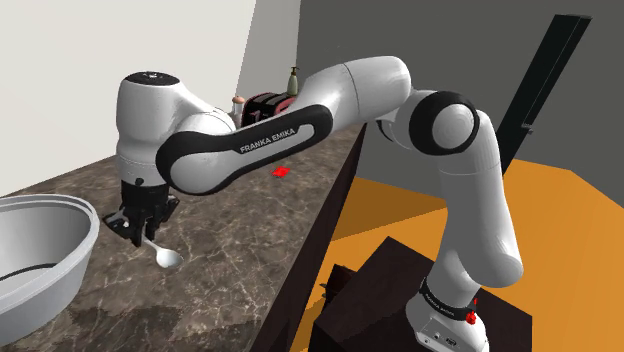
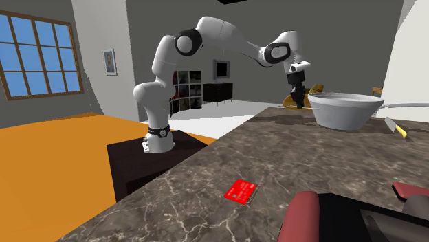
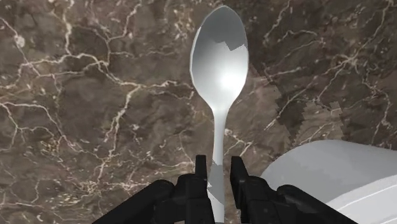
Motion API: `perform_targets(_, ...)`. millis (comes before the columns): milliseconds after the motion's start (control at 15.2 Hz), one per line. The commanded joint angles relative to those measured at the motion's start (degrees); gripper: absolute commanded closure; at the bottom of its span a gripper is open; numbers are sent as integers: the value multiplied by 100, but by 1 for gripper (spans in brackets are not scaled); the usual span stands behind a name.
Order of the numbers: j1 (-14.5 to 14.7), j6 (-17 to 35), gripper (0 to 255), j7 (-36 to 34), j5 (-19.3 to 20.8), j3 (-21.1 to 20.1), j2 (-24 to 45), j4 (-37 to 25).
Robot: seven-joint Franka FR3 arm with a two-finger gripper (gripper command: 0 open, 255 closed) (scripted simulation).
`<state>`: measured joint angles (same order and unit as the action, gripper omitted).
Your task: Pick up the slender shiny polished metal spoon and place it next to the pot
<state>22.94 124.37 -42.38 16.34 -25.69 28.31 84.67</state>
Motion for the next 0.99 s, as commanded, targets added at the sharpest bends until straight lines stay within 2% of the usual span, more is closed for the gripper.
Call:
perform_targets(0, -8, 139, 255, -18, 24, 15, 29, 110)
perform_targets(924, 50, 998, 255, -220, 286, 178, 413, 614)
